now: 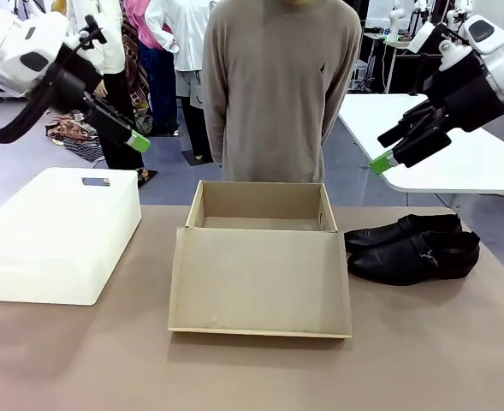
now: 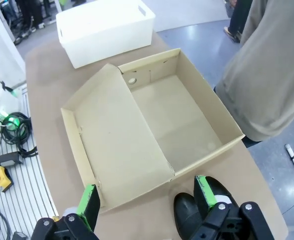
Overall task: Pack the shoes into the box.
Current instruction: Place one shoe of the Shoes into the Shoes Box.
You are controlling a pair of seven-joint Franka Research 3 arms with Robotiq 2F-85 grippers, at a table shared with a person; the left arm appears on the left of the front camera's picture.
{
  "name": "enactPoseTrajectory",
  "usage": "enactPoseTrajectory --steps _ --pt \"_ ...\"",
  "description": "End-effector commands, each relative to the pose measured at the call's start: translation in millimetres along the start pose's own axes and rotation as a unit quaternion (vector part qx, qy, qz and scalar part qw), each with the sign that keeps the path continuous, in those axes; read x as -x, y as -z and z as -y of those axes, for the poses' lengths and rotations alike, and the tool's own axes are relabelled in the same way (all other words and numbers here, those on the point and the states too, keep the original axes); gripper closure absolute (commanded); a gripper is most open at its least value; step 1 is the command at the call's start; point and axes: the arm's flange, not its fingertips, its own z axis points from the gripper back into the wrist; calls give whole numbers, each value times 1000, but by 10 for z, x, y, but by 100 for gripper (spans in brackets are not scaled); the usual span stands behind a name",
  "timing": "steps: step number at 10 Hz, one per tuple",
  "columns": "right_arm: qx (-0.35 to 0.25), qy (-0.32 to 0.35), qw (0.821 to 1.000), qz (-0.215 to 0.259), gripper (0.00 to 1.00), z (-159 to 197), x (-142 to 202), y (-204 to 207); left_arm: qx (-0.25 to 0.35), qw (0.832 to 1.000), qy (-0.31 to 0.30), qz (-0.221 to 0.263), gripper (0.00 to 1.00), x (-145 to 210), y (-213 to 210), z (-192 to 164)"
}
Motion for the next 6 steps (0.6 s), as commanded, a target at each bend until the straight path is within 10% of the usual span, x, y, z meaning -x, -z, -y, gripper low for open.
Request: enactPoseTrajectory --steps 1,6 --pt "-11 -12 1000 9 0 41 3 -16 10 1000 8 9 0 -238 68 -95" --pt "-7 -4 1000 0 0 -8 21 5 1 1000 -3 6 0 -275 81 -37"
